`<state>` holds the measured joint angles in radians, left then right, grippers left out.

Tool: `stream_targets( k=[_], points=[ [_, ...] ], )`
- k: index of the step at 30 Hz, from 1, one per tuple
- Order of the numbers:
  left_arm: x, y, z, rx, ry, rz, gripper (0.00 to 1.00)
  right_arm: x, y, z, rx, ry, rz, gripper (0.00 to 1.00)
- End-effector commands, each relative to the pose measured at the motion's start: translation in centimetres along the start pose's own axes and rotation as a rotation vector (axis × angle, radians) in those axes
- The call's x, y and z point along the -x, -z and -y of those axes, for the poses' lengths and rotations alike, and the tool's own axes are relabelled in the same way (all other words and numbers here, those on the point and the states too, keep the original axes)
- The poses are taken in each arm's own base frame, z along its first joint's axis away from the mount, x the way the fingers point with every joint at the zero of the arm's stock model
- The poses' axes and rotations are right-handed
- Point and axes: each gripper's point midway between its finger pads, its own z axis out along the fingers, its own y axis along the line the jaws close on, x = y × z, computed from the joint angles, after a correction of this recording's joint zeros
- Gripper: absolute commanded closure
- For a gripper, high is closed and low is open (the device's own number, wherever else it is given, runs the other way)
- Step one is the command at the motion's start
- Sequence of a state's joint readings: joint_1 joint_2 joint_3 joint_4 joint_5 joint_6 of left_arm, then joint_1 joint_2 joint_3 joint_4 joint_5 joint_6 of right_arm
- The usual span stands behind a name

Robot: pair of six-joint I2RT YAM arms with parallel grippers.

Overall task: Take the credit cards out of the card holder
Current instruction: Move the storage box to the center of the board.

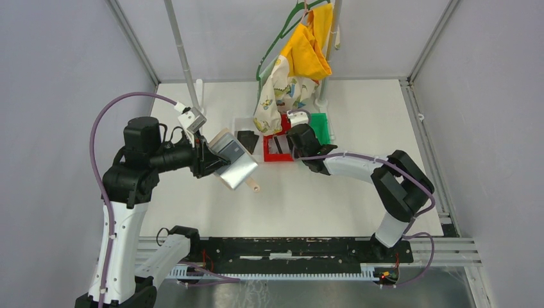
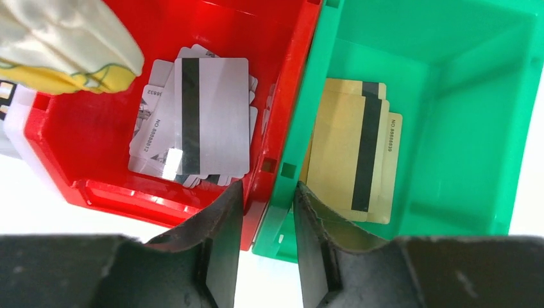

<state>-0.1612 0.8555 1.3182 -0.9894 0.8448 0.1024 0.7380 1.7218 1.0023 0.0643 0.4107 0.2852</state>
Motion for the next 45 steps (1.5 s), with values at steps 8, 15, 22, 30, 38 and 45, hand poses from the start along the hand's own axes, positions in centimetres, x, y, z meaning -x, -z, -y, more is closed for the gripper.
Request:
stream_targets(
  k=[8,15,22,30,38,45],
  points=[
    [2.6,0.4,1.2,-0.047,-0.079,0.075,0.94,-2.7,1.7,0.6,0.006,-0.196,0.033,0.8],
    [2.8,0.4,1.4,-0.06,-0.067,0.083,0.93,-4.4,3.6,0.6,0.018,-0.269,0.042,0.78],
    [2.5,0.3,1.5,-0.066,-0.053,0.078,0.93,0.6,6.7,-0.6,0.117,-0.31,0.156,0.46],
    [2.2,0.5,2.8,-0.135,-0.074,0.085,0.93,9.2,17.6,-3.2,0.501,-0.317,0.386,0.14],
    [2.0,0.5,4.1,-0.219,-0.056,0.083,0.93,16.7,28.8,-8.7,1.045,-0.331,0.537,0.02],
    [1.9,1.0,5.1,-0.26,-0.06,0.09,0.93,18.5,34.3,-12.0,1.379,-0.346,0.56,0.02]
  ],
)
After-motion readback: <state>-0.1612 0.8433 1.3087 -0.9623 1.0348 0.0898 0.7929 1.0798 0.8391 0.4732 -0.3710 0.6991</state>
